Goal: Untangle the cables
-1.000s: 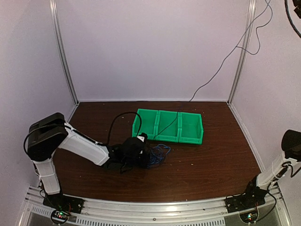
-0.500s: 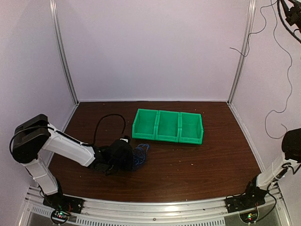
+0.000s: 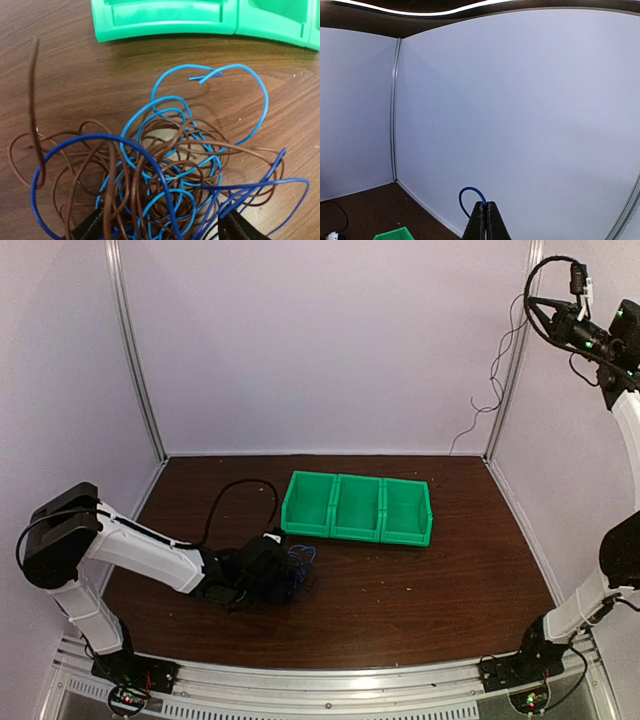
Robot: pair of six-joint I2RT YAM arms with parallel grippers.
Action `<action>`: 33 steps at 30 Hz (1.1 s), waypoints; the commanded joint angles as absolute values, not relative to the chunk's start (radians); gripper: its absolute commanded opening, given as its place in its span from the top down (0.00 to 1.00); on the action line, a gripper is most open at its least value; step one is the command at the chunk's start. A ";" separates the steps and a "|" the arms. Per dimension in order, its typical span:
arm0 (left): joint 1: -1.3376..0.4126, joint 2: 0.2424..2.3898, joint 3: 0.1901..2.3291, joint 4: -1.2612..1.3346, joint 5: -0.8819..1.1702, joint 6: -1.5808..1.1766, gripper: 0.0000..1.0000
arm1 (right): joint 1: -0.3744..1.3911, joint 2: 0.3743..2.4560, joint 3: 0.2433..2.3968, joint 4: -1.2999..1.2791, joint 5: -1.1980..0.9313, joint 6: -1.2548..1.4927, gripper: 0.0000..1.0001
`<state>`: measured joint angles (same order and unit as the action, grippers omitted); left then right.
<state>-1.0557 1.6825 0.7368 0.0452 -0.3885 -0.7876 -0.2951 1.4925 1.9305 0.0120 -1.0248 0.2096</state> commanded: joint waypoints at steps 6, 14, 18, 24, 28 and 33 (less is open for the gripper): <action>-1.079 1.576 0.807 0.038 -0.493 -0.785 0.15 | -0.157 1.488 1.896 -0.130 -0.934 -0.018 1.00; -1.079 1.519 0.750 0.037 -0.557 -0.836 0.16 | -0.051 1.562 2.091 -0.191 -0.892 -0.049 1.00; -1.078 1.516 0.733 0.035 -0.557 -0.838 0.16 | -0.030 1.594 2.199 -0.185 -0.878 -0.026 1.00; -1.079 1.518 0.729 0.035 -0.558 -0.833 0.16 | -0.028 1.606 2.252 -0.163 -0.880 0.000 1.00; -1.079 1.522 0.732 0.035 -0.561 -0.824 0.16 | -0.027 1.607 2.240 -0.154 -0.889 0.026 1.00; -1.079 1.529 0.733 0.035 -0.563 -0.827 0.16 | -0.019 1.619 2.197 -0.140 -0.894 0.040 1.00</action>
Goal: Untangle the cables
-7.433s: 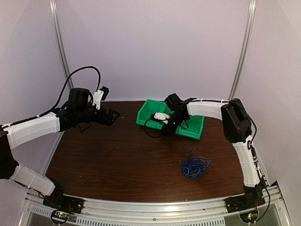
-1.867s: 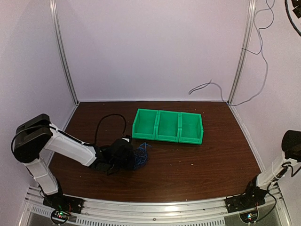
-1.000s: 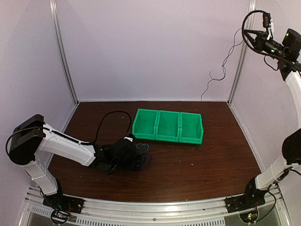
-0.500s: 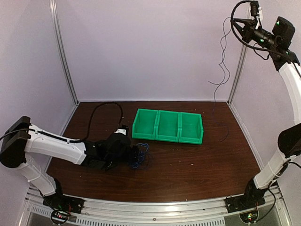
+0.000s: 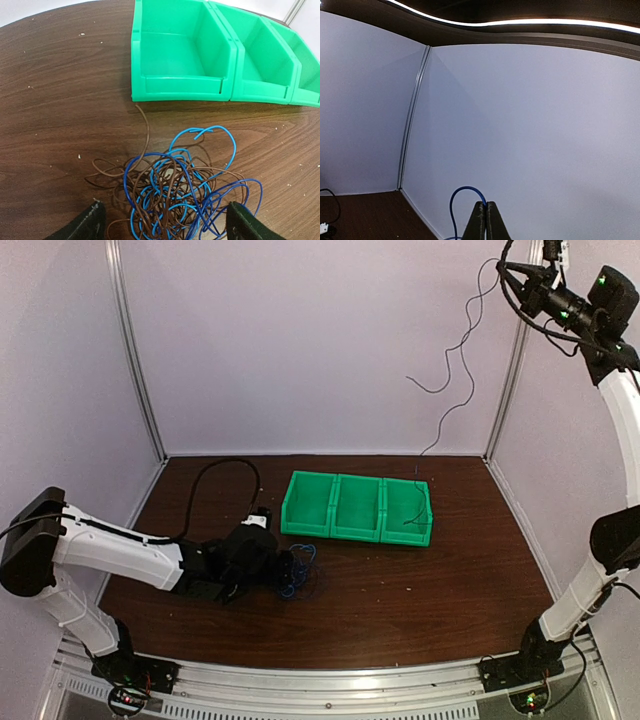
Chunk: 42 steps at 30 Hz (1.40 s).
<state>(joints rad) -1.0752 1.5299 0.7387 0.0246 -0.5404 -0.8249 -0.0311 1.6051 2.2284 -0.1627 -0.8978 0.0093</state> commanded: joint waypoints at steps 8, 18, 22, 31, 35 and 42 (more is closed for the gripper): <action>-1.079 1.521 0.715 0.035 -0.560 -0.843 0.16 | 0.029 1.641 1.998 -0.162 -0.862 -0.070 1.00; -1.079 1.517 0.696 0.029 -0.570 -0.849 0.16 | 0.033 1.604 1.699 -0.154 -0.860 -0.145 1.00; -1.078 1.533 0.692 0.035 -0.567 -0.851 0.16 | 0.034 1.573 1.594 -0.151 -0.871 -0.158 1.00; -1.079 1.536 0.666 0.054 -0.563 -0.863 0.16 | 0.053 1.500 1.414 -0.136 -0.885 -0.167 1.00; -1.079 1.539 0.656 0.059 -0.559 -0.871 0.16 | 0.063 1.488 1.351 -0.134 -0.880 -0.171 1.00; -1.077 1.535 0.642 0.064 -0.555 -0.878 0.16 | 0.099 1.539 1.253 -0.127 -0.859 -0.168 1.00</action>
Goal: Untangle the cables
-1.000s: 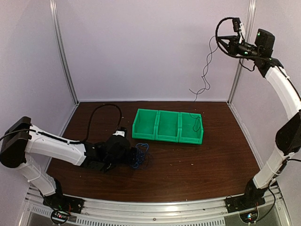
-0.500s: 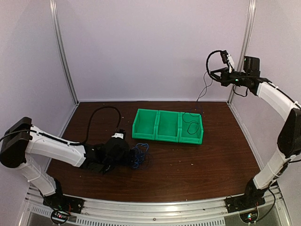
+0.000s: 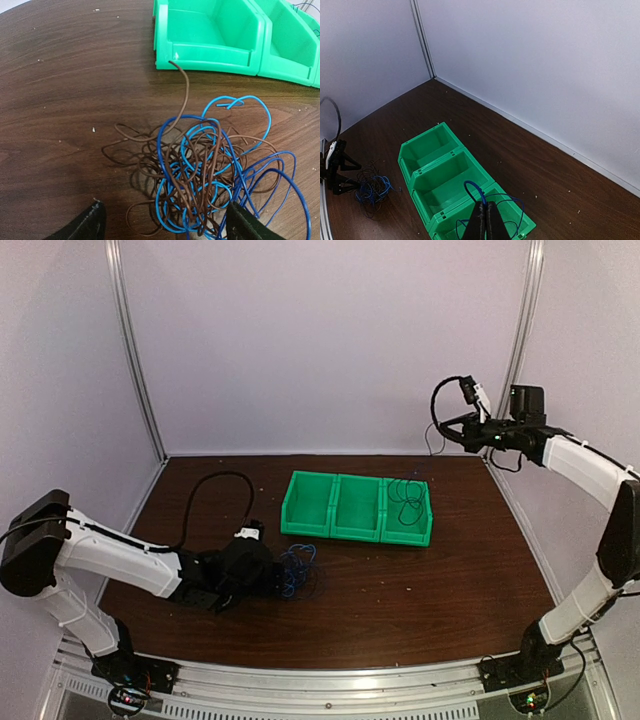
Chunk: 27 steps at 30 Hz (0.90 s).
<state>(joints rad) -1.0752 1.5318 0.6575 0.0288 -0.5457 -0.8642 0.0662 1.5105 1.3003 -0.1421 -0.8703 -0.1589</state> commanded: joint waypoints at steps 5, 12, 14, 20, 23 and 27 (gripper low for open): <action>-1.078 1.540 0.641 0.066 -0.553 -0.876 0.16 | 0.124 1.616 1.221 -0.098 -0.819 -0.153 1.00; -1.078 1.539 0.640 0.065 -0.555 -0.873 0.16 | 0.135 1.775 1.249 -0.106 -0.708 -0.134 1.00; -1.078 1.536 0.640 0.062 -0.555 -0.871 0.16 | 0.143 1.810 1.259 -0.120 -0.688 -0.144 1.00; -1.078 1.505 0.638 0.058 -0.559 -0.858 0.16 | 0.205 1.882 1.307 -0.184 -0.577 -0.191 1.00; -1.077 1.487 0.636 0.060 -0.563 -0.851 0.16 | 0.239 1.915 1.336 -0.215 -0.509 -0.208 1.00; -1.065 1.459 0.630 0.069 -0.535 -0.835 0.15 | 0.271 1.941 1.375 -0.264 -0.426 -0.221 1.00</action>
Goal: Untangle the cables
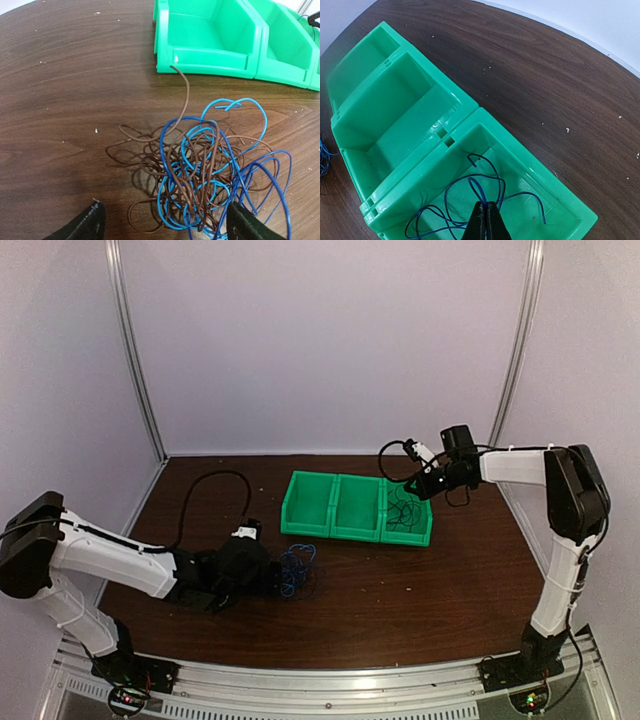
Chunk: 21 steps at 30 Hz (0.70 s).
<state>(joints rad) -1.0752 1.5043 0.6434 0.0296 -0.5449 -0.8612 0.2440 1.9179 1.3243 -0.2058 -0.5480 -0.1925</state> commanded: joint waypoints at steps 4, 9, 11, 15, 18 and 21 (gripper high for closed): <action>-1.019 1.402 0.621 0.082 -0.467 -0.791 0.13 | 0.275 1.928 1.412 -0.339 -0.380 -0.246 0.96; -0.929 1.285 0.618 0.107 -0.316 -0.693 0.09 | 0.277 1.875 1.519 -0.552 -0.327 -0.330 0.53; -0.887 1.254 0.626 0.110 -0.248 -0.662 0.08 | 0.279 1.840 1.545 -0.613 -0.300 -0.351 0.44; -0.835 1.235 0.640 0.139 -0.115 -0.581 0.07 | 0.307 1.751 1.539 -0.639 -0.279 -0.373 0.40; -0.799 1.257 0.656 0.142 -0.052 -0.593 0.07 | 0.374 1.712 1.529 -0.640 -0.335 -0.381 0.44; -0.764 1.309 0.674 0.156 0.014 -0.612 0.08 | 0.454 1.714 1.505 -0.630 -0.473 -0.394 0.52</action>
<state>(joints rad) -0.8051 1.2583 0.6327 0.0914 -0.1268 -0.6331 0.3527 1.7226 1.5143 -0.5976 -0.3367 -0.3660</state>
